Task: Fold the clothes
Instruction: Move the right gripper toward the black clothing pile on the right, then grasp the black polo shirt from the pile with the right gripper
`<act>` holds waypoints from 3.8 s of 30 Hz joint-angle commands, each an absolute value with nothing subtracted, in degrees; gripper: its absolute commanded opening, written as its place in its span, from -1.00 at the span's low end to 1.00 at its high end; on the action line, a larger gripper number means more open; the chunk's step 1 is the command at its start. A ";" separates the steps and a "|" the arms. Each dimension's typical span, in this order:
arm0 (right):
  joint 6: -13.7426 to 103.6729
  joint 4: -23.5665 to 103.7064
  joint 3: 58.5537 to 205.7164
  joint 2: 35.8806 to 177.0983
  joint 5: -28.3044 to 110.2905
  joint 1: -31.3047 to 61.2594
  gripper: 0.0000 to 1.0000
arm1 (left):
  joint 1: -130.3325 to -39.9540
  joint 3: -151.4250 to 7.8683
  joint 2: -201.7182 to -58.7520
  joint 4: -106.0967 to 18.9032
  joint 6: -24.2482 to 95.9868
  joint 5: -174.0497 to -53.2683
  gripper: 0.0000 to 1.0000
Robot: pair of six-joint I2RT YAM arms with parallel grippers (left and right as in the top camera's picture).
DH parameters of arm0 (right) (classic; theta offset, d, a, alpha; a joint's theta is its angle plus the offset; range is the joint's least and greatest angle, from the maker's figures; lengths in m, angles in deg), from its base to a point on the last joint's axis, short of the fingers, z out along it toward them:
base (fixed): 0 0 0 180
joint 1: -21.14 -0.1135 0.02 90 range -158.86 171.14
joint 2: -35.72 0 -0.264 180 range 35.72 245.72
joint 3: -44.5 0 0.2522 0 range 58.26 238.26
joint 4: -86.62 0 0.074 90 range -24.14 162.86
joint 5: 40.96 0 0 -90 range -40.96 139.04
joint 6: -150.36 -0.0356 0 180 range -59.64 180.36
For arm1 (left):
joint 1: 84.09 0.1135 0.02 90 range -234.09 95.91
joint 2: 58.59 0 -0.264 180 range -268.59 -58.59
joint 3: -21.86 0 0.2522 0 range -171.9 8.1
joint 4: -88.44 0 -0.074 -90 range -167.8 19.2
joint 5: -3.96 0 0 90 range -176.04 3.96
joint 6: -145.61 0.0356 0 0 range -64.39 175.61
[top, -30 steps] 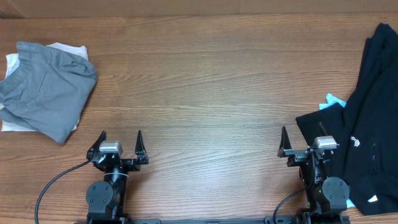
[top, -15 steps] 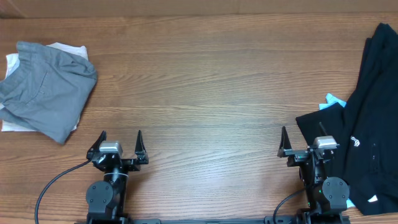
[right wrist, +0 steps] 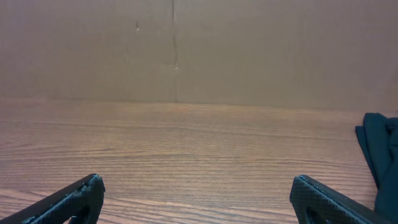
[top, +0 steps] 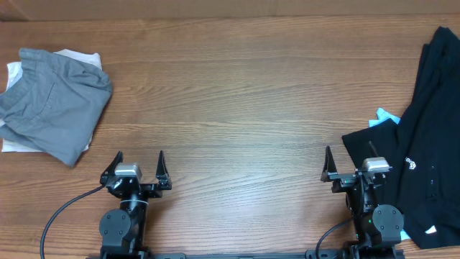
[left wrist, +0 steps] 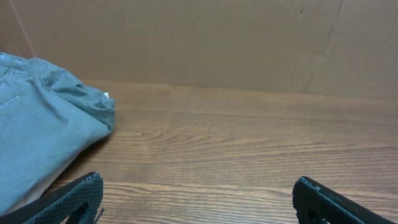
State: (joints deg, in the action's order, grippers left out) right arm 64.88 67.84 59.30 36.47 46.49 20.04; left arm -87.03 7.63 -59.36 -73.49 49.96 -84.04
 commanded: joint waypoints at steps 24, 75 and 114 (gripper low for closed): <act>64.64 68.34 58.73 35.99 46.38 20.30 1.00 | -86.64 7.80 -58.84 -73.70 49.61 -82.97 1.00; 49.40 47.88 106.22 129.54 62.51 25.87 0.85 | -86.64 -29.09 -109.50 -44.79 49.15 -86.08 1.00; 54.82 20.96 139.99 122.30 30.49 11.49 -0.92 | -86.64 -29.09 -109.53 -45.07 49.17 -86.05 1.00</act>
